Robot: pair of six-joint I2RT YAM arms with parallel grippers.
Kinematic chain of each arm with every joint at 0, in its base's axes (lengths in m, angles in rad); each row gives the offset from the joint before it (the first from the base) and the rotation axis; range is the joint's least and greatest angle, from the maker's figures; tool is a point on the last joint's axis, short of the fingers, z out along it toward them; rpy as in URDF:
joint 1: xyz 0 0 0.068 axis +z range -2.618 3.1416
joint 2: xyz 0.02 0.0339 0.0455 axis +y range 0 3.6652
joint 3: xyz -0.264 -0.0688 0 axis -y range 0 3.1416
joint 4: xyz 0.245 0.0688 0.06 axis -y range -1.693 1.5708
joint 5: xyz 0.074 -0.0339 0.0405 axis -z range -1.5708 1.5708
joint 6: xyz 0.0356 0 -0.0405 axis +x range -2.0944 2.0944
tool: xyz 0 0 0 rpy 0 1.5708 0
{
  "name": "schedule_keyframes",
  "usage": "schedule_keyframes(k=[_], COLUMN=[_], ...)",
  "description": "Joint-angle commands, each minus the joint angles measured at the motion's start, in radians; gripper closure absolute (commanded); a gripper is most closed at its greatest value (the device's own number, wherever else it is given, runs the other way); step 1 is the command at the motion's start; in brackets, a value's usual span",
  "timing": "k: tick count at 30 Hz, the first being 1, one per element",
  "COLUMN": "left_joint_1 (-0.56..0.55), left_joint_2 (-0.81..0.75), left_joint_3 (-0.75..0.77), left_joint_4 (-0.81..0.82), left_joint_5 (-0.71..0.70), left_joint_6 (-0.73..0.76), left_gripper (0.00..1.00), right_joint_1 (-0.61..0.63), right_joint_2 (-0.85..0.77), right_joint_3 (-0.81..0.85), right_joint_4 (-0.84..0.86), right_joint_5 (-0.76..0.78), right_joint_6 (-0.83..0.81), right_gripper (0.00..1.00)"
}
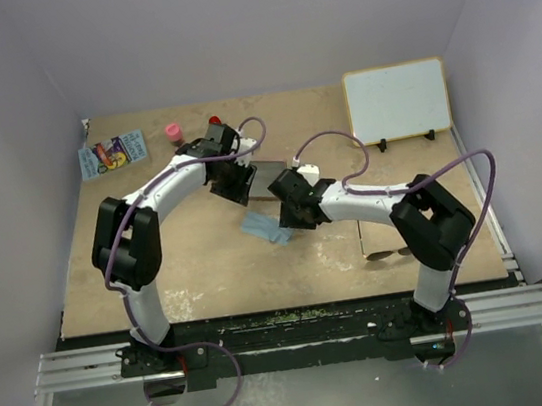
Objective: Organize the sunglasses
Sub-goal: Pick up the glasses cleaning cloth from the center of the board.
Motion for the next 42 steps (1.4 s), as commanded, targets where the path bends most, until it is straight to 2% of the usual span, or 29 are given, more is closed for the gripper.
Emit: schedule_keyframes(k=[1, 4, 11, 13, 15, 16, 20, 34, 42], left_joint_1=[0.015, 0.021, 0.033, 0.034, 0.035, 0.034, 0.033, 0.033, 0.029], left_joint_2=[-0.034, -0.034, -0.026, -0.027, -0.025, -0.023, -0.01, 0.071, 0.104], left_joint_3=[0.006, 0.001, 0.001, 0.001, -0.002, -0.004, -0.016, -0.025, -0.035], left_joint_4=[0.025, 0.025, 0.022, 0.019, 0.02, 0.021, 0.019, 0.045, 0.092], left_joint_5=[-0.002, 0.003, 0.029, 0.037, 0.045, 0.052, 0.096, 0.065, 0.026], left_joint_6=[-0.019, -0.02, -0.023, -0.023, -0.023, -0.023, -0.018, -0.031, -0.056], left_gripper=[0.46, 0.46, 0.46, 0.46, 0.46, 0.46, 0.46, 0.45, 0.39], right_joint_1=[-0.006, -0.006, -0.006, -0.006, -0.006, -0.006, -0.006, -0.006, -0.006], right_joint_2=[0.029, 0.047, 0.052, 0.054, 0.06, 0.064, 0.077, 0.057, 0.068], right_joint_3=[-0.017, -0.021, -0.029, -0.028, -0.024, -0.021, -0.004, -0.007, 0.002], right_joint_4=[0.074, 0.093, 0.11, 0.104, 0.091, 0.083, 0.057, 0.052, 0.059], right_joint_5=[-0.025, -0.043, -0.079, -0.08, -0.071, -0.065, -0.049, -0.023, -0.035], right_joint_6=[-0.005, -0.006, -0.01, -0.01, -0.004, -0.001, 0.009, 0.008, 0.004], right_gripper=[0.53, 0.55, 0.67, 0.77, 0.96, 1.0, 1.0, 1.0, 1.0])
